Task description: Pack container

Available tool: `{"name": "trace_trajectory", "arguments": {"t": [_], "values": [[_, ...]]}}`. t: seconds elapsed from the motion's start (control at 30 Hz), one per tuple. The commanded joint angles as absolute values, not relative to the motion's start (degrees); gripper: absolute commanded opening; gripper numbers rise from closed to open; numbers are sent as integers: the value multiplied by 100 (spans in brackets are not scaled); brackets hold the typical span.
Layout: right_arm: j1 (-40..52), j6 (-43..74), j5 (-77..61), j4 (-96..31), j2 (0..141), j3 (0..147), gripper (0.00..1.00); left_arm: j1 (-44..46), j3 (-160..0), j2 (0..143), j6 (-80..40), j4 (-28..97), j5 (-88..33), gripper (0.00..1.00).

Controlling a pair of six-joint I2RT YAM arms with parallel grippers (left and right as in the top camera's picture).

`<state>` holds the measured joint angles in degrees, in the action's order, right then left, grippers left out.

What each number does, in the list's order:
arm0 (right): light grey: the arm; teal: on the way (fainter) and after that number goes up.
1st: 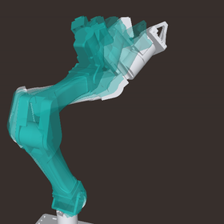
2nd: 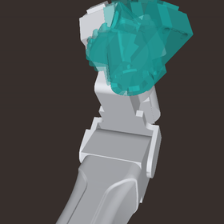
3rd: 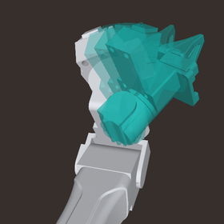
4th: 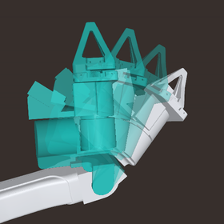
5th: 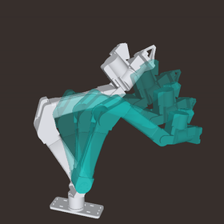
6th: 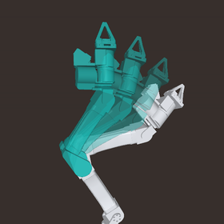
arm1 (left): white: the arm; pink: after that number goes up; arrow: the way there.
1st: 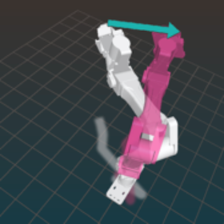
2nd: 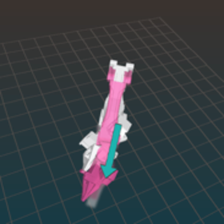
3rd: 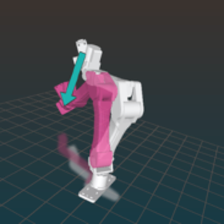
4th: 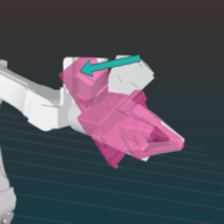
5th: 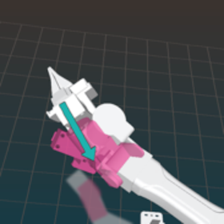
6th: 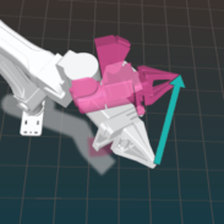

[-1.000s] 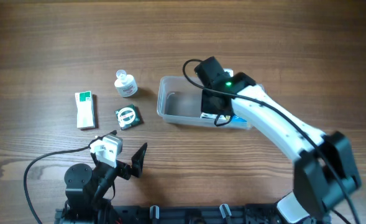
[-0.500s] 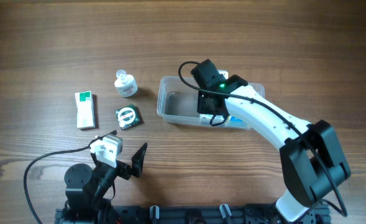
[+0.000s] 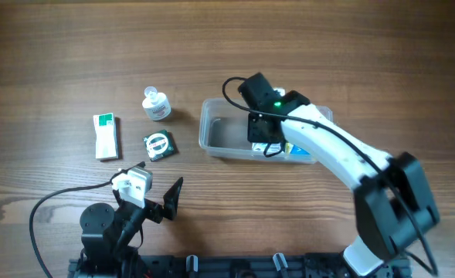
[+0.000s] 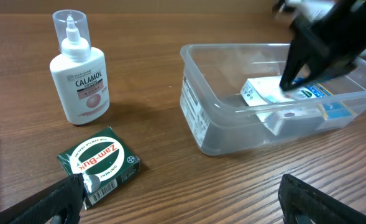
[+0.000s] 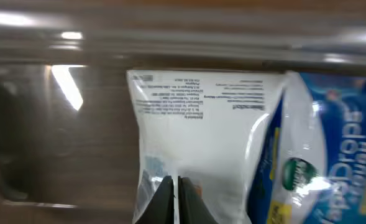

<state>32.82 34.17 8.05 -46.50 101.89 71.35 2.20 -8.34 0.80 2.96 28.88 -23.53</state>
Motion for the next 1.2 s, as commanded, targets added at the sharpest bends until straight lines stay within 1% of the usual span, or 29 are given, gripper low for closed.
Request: {"name": "trace_trajectory", "arguments": {"t": [0.0,0.13,0.2,0.4,0.5,0.7,0.87,0.93,1.07,1.17], "values": [[3260,3301,1275,-4652,9437,7126,4,250,-819,27,386,2869,-2421,100],[3260,3319,1352,-4674,9513,7035,4,250,-819,27,386,2869,-2421,100],[3260,3382,1350,-4486,9738,6801,4,250,-819,27,386,2869,-2421,100],[3216,3509,1197,-4195,10934,6471,4,250,-819,27,386,2869,-2421,100],[3072,3485,996,-4209,11244,6471,4,250,-819,27,386,2869,-2421,100],[3002,3148,1004,-4506,10726,6742,4,250,-819,27,386,2869,-2421,100],[3004,2998,980,-4628,9594,6825,4,250,-819,27,386,2869,-2421,100],[3004,2995,980,-4635,9360,6823,4,250,-819,27,386,2869,-2421,100],[3004,2998,679,-4493,9430,6702,4,250,-819,27,386,2869,-2421,100],[3004,2995,290,-4167,9736,6477,4,250,-819,27,386,2869,-2421,100]]}}
